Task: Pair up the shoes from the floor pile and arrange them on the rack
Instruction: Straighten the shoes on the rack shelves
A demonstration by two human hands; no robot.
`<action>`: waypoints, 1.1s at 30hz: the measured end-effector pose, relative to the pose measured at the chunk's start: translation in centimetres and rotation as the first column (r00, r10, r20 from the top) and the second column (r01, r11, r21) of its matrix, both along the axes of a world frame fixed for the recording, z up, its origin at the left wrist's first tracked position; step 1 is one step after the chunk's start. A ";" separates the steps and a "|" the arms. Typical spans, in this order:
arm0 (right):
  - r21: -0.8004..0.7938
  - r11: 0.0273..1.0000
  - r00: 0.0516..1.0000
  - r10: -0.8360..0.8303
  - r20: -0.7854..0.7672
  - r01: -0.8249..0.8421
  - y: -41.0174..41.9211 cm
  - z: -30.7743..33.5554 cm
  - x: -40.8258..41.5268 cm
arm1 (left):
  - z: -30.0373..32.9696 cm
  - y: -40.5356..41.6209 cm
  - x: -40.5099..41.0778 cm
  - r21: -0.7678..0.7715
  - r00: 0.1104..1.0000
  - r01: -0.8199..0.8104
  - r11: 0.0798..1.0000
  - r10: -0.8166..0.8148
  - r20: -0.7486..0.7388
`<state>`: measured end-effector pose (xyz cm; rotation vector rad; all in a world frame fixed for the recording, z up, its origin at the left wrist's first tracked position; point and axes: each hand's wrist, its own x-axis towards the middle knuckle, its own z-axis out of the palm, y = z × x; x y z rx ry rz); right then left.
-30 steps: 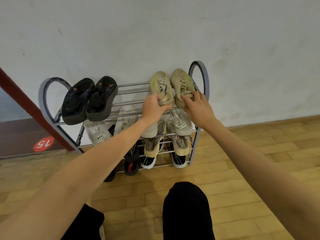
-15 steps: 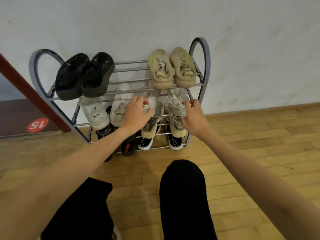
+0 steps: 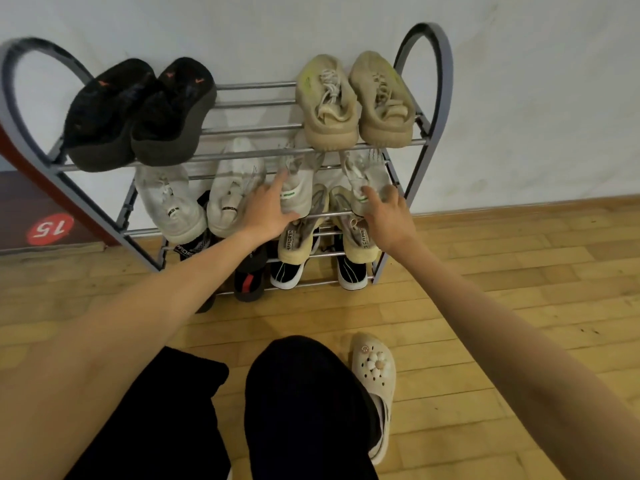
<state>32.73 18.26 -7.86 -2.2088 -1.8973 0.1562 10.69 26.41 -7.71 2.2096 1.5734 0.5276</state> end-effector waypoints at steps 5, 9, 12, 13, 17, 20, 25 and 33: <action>0.092 0.995 0.996 0.039 0.074 -0.046 0.2 -0.9 1.6 | -0.5 1.2 0.2 -0.024 0.991 0.000 1.000 0.003 0.130; 0.222 0.975 0.998 0.020 0.057 -0.032 0.1 -1.9 1.8 | -1.1 0.8 0.6 0.056 0.985 0.016 0.998 -0.025 0.173; 0.267 0.964 1.000 -0.001 0.029 -0.007 0.3 -2.0 1.7 | -1.5 0.0 1.8 0.109 0.985 -0.001 0.994 -0.017 0.169; 0.274 0.962 1.000 -0.004 0.019 -0.001 0.4 -2.0 1.7 | -1.6 -0.2 2.4 0.127 0.985 0.003 0.992 -0.025 0.172; 0.247 0.969 1.000 0.004 0.020 -0.008 0.8 -1.7 2.1 | -2.1 -1.0 4.3 0.165 0.974 -0.011 0.986 -0.027 0.226; 0.233 0.972 0.999 0.024 0.039 -0.033 0.8 -1.5 2.7 | -2.5 -1.4 5.7 0.187 0.971 0.009 0.982 -0.053 0.233; 0.206 0.977 0.997 0.038 0.072 -0.052 0.7 -1.2 3.1 | -2.8 -2.2 8.8 0.203 0.970 -0.017 0.979 -0.033 0.240; 0.158 0.987 0.994 -0.023 0.107 0.006 0.7 -0.9 1.8 | -2.3 -1.8 9.5 0.161 0.983 -0.074 0.984 0.045 0.179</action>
